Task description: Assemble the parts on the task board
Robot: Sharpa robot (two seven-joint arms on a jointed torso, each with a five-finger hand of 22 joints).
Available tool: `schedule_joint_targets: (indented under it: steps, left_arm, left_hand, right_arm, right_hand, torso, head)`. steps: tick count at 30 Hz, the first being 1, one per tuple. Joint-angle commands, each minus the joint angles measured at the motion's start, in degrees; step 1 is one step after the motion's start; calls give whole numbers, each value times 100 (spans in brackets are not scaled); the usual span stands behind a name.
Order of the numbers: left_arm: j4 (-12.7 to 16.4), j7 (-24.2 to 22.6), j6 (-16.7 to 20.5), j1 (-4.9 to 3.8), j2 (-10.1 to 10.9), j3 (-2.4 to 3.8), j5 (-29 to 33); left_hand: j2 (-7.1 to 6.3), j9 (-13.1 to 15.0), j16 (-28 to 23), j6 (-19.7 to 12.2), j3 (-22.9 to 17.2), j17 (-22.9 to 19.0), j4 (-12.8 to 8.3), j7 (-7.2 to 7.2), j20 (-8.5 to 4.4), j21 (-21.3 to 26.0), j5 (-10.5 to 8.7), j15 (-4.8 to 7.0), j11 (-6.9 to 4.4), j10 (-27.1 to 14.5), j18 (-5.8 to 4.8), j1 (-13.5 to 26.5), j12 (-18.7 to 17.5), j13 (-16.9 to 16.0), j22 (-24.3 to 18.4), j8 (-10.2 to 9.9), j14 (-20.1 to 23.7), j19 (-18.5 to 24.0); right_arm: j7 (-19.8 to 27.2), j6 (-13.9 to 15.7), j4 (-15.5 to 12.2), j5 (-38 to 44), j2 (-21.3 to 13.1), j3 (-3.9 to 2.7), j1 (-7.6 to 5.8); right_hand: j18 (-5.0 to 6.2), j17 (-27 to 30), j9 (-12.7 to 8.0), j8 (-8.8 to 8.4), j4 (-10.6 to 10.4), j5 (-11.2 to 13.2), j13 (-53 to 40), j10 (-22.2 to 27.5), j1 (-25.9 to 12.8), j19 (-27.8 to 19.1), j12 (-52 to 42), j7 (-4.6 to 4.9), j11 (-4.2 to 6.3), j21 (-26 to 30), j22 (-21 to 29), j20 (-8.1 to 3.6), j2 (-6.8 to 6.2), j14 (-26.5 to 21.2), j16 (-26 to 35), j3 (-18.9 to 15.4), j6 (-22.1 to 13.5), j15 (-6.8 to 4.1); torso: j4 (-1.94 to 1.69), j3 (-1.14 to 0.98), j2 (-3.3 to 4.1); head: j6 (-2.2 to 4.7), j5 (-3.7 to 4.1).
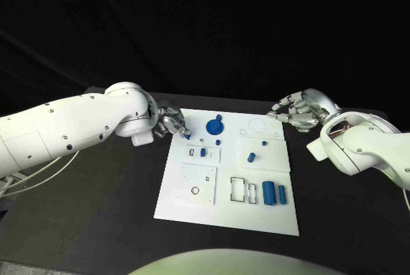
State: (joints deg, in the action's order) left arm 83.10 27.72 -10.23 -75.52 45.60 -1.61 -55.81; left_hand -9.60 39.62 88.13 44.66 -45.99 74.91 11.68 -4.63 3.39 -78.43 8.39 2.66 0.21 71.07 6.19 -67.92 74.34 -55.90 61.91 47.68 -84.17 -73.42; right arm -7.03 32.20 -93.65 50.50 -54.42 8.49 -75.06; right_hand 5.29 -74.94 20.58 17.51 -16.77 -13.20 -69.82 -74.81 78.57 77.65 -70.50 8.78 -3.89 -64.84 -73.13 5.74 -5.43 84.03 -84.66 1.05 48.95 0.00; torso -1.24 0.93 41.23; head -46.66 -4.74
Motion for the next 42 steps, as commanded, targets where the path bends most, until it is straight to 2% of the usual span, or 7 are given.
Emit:
schedule_joint_targets:
  steps: [1, 4, 8, 14, 25, 31, 42]
  left_arm:
    - [225, -298, 525, 53, 104, -5, 31]
    - [432, -386, 696, 126, 219, -10, -125]
    - [636, -451, 828, 206, 323, -21, -303]
    - [777, -500, 897, 303, 366, -44, -581]
    - [802, -439, 744, 371, 308, -93, -902]
    - [780, -388, 706, 404, 256, -120, -1101]
    - [741, -301, 542, 420, 223, -132, -1236]
  left_hand:
    - [-83, 5, 39, 58, -932, 1126, -851, 12, -12, -64, 38, 51, -5, 76, -62, 40, 41, -30, 76, 43, -472, -84]
    - [-133, 8, 53, 96, -1024, 1158, -885, 28, -25, -81, 57, 65, -21, 132, -65, 86, 63, -76, 98, 64, -484, -101]
    - [-153, 7, 55, 119, -1071, 1164, -901, 37, -32, -94, 71, 73, -30, 164, -70, 108, 76, -102, 121, 73, -487, -117]
    - [-173, 6, 57, 135, -1107, 1170, -917, 44, -37, -101, 82, 79, -37, 189, -72, 122, 86, -127, 133, 78, -490, -125]
    - [-182, 5, 58, 142, -1121, 1171, -925, 46, -40, -109, 88, 81, -39, 198, -75, 128, 89, -135, 150, 80, -490, -136]
    - [-189, 4, 58, 147, -1130, 1171, -932, 48, -42, -111, 90, 83, -41, 203, -75, 131, 90, -137, 153, 80, -490, -138]
    - [-203, 1, 58, 156, -1150, 1171, -948, 51, -45, -117, 97, 87, -45, 218, -78, 136, 96, -154, 165, 81, -491, -146]
  right_arm:
    - [18, -42, 3, 59, -6, 1, 3]
    - [17, -43, 7, 59, -6, 2, 4]
    - [16, -46, 13, 59, -5, 4, 8]
    - [14, -50, 17, 59, -3, 6, 19]
    - [17, -51, 14, 60, -7, 6, 31]
    - [18, -51, 11, 60, -10, 6, 33]
    - [19, -54, 8, 60, -17, 6, 34]
  right_hand:
    - [48, -395, 6, 26, 10, -35, -5, 34, -53, -43, 16, -16, 6, 33, 5, -2, -13, 324, 20, -9, -37, -36]
    - [48, -395, 6, 26, 10, -35, -5, 34, -53, -43, 16, -16, 6, 33, 5, -2, -13, 324, 20, -9, -37, -36]
    - [48, -395, 6, 26, 10, -35, -5, 34, -53, -43, 16, -16, 6, 33, 5, -2, -13, 324, 20, -9, -37, -36]
    - [48, -395, 6, 26, 10, -35, -5, 34, -53, -43, 16, -16, 6, 33, 5, -2, -13, 324, 20, -9, -37, -36]
    - [48, -395, 6, 26, 10, -35, -5, 34, -53, -43, 16, -16, 6, 33, 5, -2, -13, 324, 20, -9, -37, -36]
    - [48, -395, 6, 26, 10, -35, -5, 34, -53, -43, 16, -16, 6, 33, 5, -2, -13, 324, 20, -9, -37, -36]
    - [46, -395, 7, 48, 9, -54, -3, 28, -59, -33, 12, -19, 10, 37, 2, -6, -15, 327, 24, -2, -41, -39]
  torso:
    - [-13, 5, -8]
    - [-10, 1, -11]
    - [-20, 7, -19]
    - [-13, 12, -13]
    - [-10, 3, -2]
    - [-5, 5, -4]
    - [-10, 2, -5]
  head:
    - [-10, -7]
    - [-9, -24]
    - [-22, -19]
    - [-31, -35]
    - [-50, -41]
    - [-65, -36]
    - [-77, -33]
